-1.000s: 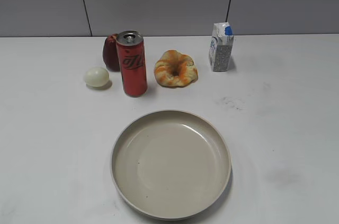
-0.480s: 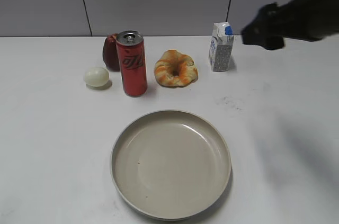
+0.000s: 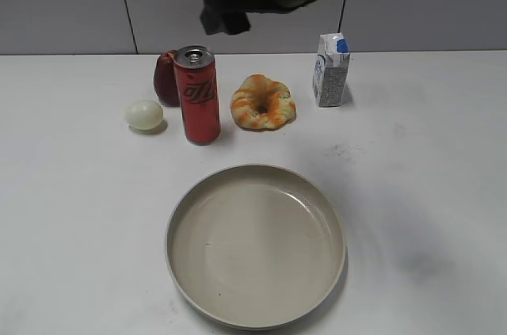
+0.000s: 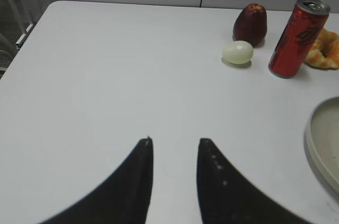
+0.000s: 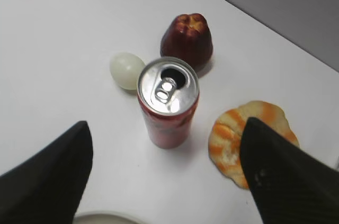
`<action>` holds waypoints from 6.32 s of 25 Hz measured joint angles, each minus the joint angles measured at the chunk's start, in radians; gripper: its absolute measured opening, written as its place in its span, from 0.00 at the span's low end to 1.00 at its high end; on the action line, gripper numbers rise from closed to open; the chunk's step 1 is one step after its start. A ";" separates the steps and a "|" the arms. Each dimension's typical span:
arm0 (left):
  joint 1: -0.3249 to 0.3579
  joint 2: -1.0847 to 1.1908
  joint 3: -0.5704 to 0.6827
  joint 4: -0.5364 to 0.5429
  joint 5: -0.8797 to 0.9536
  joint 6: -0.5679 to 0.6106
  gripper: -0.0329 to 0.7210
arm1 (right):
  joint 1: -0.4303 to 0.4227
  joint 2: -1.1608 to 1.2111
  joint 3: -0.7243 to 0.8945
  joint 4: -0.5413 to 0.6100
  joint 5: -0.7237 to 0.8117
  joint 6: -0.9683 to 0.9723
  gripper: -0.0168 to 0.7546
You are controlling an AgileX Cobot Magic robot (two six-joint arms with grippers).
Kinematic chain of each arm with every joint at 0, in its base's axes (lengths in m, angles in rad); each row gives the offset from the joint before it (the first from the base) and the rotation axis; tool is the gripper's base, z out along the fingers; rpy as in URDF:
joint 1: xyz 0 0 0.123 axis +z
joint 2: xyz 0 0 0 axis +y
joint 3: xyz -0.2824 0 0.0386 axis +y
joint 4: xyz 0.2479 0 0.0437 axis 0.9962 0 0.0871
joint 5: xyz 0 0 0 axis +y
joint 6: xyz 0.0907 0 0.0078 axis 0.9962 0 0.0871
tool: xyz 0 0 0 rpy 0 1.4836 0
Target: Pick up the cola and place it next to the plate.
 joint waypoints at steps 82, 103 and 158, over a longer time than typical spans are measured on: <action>0.000 0.000 0.000 0.000 0.000 0.000 0.35 | 0.323 0.277 -0.153 0.011 0.074 0.005 0.68; 0.000 0.000 0.000 0.000 0.000 0.000 0.35 | 0.323 0.270 -0.309 -0.023 0.208 0.005 0.85; 0.000 0.000 0.000 0.000 0.000 0.000 0.35 | -0.338 -1.669 0.994 -0.281 0.670 0.274 0.78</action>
